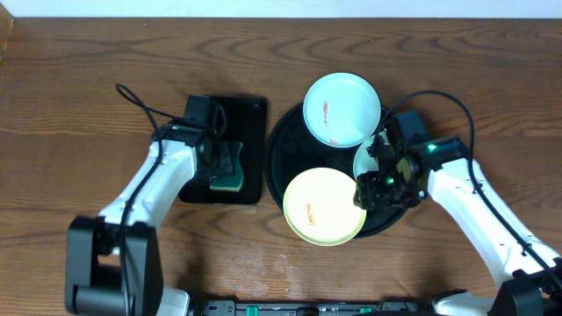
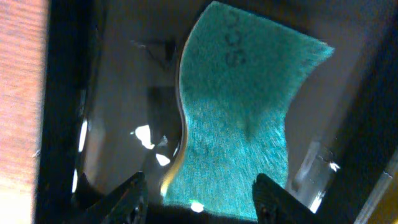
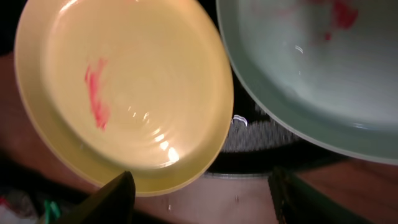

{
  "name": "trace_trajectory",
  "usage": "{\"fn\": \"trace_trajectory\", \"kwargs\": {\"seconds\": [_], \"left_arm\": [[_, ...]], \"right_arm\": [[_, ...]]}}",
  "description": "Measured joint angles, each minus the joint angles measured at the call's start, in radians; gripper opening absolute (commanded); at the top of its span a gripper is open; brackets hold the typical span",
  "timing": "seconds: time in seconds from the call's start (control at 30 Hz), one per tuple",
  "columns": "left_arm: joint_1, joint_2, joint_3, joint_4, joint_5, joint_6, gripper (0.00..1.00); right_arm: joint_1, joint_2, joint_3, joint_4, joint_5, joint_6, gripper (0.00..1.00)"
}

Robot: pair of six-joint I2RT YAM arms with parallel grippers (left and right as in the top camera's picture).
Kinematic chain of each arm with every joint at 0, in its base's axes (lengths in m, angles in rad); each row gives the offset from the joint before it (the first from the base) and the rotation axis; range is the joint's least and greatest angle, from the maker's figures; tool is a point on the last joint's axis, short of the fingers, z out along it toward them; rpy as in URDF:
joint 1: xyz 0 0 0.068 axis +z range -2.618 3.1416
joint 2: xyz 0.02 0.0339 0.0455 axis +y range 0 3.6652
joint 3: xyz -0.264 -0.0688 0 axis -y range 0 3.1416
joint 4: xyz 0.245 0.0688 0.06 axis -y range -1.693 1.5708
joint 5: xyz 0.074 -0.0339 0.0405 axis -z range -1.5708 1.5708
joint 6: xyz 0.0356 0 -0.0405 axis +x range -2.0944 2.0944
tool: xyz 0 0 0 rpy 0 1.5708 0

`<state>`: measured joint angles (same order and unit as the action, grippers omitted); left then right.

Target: Clean dirty plates on tray and stack at the side

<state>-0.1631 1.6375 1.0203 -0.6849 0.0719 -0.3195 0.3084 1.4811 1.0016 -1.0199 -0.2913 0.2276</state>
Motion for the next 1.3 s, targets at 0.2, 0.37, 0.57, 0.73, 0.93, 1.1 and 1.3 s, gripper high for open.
{"fn": "trace_trajectory", "kwargs": {"seconds": [0.2, 0.37, 0.57, 0.73, 0.93, 1.1, 1.3], "left_arm": [[0.0, 0.012, -0.001, -0.005, 0.03, -0.005, 0.7], [0.0, -0.092, 0.002, -0.043, 0.062, -0.005, 0.75], [0.0, -0.29, 0.016, -0.079, 0.085, 0.002, 0.84], [0.0, -0.367, 0.017, -0.126, 0.087, 0.002, 0.85], [0.0, -0.375, 0.017, -0.142, 0.087, 0.002, 0.86], [0.0, -0.375, 0.017, -0.141, 0.087, 0.002, 0.87], [0.0, -0.374, 0.017, -0.141, 0.087, 0.002, 0.89]], "right_arm": [[0.004, -0.001, -0.164, 0.181, 0.004, 0.028, 0.59], [0.005, -0.001, -0.279, 0.391, -0.002, 0.063, 0.39], [0.005, -0.001, -0.343, 0.541, -0.017, 0.098, 0.01], [0.005, -0.001, -0.342, 0.668, 0.021, 0.15, 0.01], [0.005, -0.001, -0.342, 0.732, 0.126, 0.206, 0.01], [0.005, -0.001, -0.342, 0.717, 0.153, 0.218, 0.01], [0.021, -0.001, -0.342, 0.662, 0.124, 0.233, 0.23]]}}
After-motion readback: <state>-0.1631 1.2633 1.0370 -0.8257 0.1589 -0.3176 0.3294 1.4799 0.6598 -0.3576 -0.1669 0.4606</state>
